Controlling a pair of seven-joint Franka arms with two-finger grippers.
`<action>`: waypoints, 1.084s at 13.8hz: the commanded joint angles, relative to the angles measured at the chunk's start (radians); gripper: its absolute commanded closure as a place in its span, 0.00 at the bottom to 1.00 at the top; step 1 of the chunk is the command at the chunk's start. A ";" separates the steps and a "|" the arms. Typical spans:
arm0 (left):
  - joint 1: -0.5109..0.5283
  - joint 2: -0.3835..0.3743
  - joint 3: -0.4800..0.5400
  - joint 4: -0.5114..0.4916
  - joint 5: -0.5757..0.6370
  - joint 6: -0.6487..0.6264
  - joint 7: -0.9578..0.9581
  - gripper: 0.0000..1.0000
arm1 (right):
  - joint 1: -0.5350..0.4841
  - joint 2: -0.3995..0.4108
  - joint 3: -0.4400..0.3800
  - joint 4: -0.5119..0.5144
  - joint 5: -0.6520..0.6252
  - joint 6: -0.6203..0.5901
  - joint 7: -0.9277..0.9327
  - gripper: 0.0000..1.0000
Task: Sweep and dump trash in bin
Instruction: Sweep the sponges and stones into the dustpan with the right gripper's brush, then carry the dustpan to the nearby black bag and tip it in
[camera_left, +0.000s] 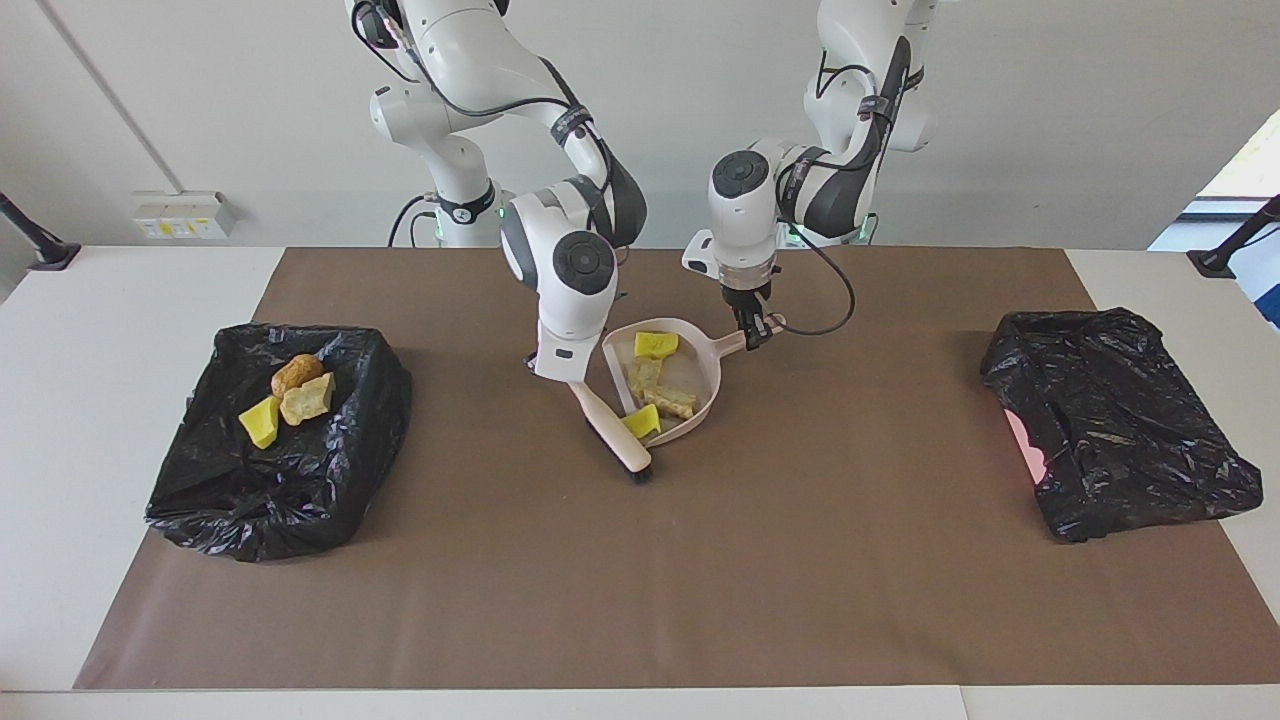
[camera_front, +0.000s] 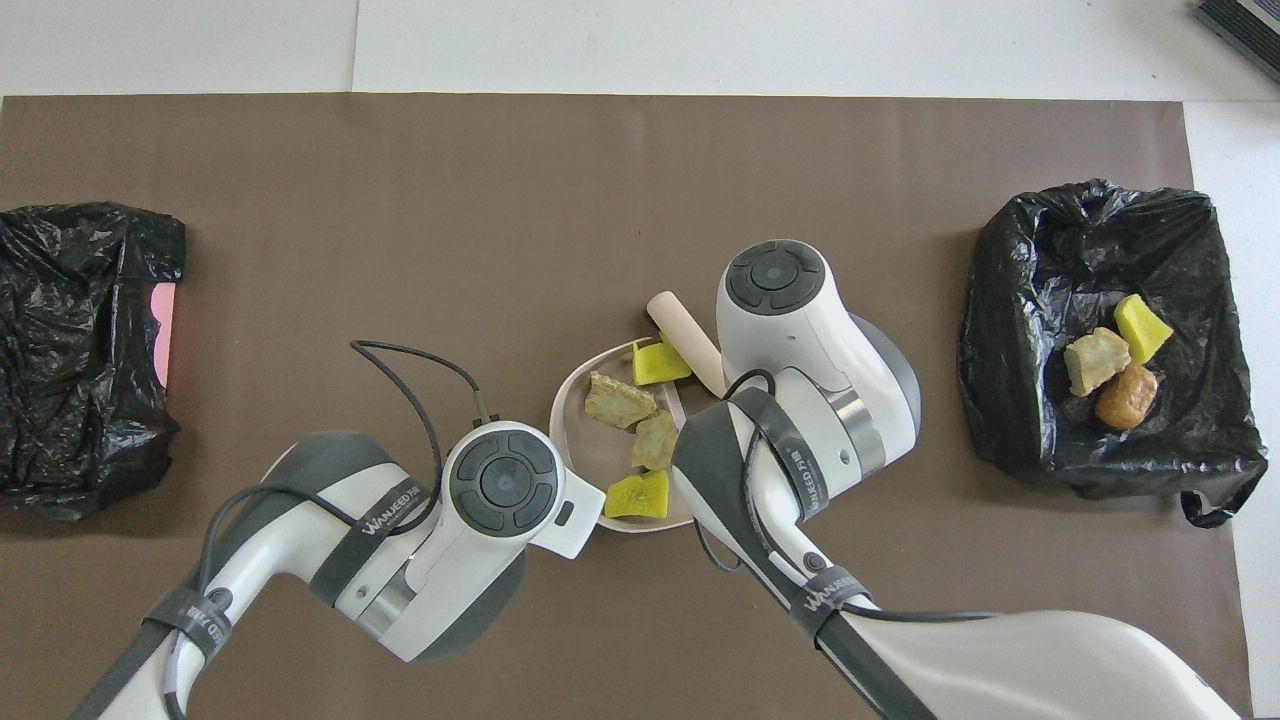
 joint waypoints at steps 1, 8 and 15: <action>0.015 -0.020 -0.005 -0.027 0.014 0.023 -0.016 1.00 | -0.028 -0.076 0.008 -0.025 0.119 -0.089 -0.003 1.00; 0.036 -0.010 -0.003 -0.011 0.015 0.017 0.019 1.00 | -0.040 -0.141 -0.004 -0.039 0.051 -0.083 0.083 1.00; 0.131 -0.055 0.004 0.088 0.014 -0.067 0.230 1.00 | -0.052 -0.299 0.008 -0.089 0.058 -0.189 0.468 1.00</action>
